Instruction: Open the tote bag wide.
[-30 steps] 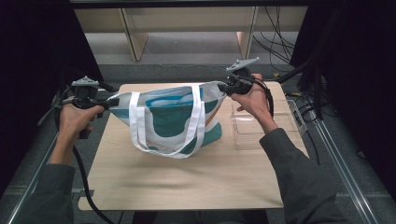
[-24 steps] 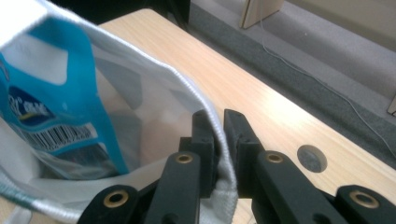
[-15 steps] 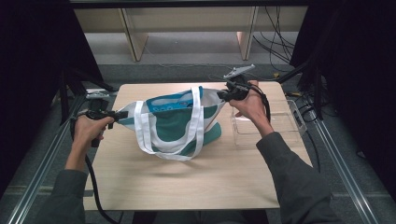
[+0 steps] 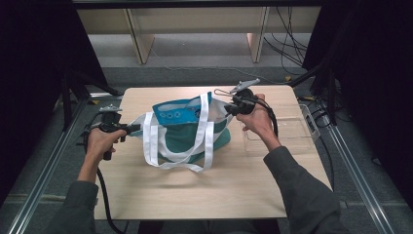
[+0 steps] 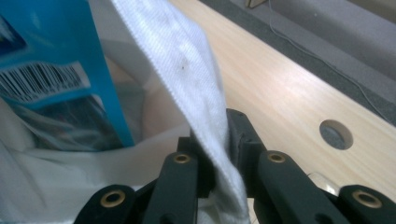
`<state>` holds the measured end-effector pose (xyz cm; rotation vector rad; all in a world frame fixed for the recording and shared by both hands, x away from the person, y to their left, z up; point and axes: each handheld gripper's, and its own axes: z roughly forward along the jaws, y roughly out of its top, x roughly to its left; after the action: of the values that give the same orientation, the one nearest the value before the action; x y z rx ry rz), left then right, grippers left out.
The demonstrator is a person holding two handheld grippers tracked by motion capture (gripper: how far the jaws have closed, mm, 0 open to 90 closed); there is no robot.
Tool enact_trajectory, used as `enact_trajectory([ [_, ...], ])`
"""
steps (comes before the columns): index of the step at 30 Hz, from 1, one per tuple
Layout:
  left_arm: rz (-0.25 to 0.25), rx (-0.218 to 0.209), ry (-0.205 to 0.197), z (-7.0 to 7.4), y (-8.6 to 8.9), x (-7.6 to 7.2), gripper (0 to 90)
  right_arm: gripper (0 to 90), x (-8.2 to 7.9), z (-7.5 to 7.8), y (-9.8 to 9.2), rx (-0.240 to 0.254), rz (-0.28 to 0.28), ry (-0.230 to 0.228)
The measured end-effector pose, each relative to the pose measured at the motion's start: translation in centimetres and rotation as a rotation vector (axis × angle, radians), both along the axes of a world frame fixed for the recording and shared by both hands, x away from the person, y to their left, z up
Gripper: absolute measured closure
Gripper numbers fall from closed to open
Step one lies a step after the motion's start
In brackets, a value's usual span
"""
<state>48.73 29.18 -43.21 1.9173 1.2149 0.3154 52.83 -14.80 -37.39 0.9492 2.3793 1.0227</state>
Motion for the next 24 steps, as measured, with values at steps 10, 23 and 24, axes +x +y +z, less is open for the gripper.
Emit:
enact_trajectory([
  [10,-0.015,0.001,0.044,-2.6,-0.3,0.5,82.8,81.5,-0.3,-2.4,1.6,0.009,0.009,0.052],
  [23,-0.015,-0.031,0.05,-4.3,-0.9,0.2,82.4,81.4,-0.4,-3.3,1.5,0.07,0.008,0.06],
  [24,-0.01,-0.041,0.047,-4.3,-0.9,0.2,82.3,81.1,-0.4,-3.5,1.6,0.095,0.003,0.049],
])
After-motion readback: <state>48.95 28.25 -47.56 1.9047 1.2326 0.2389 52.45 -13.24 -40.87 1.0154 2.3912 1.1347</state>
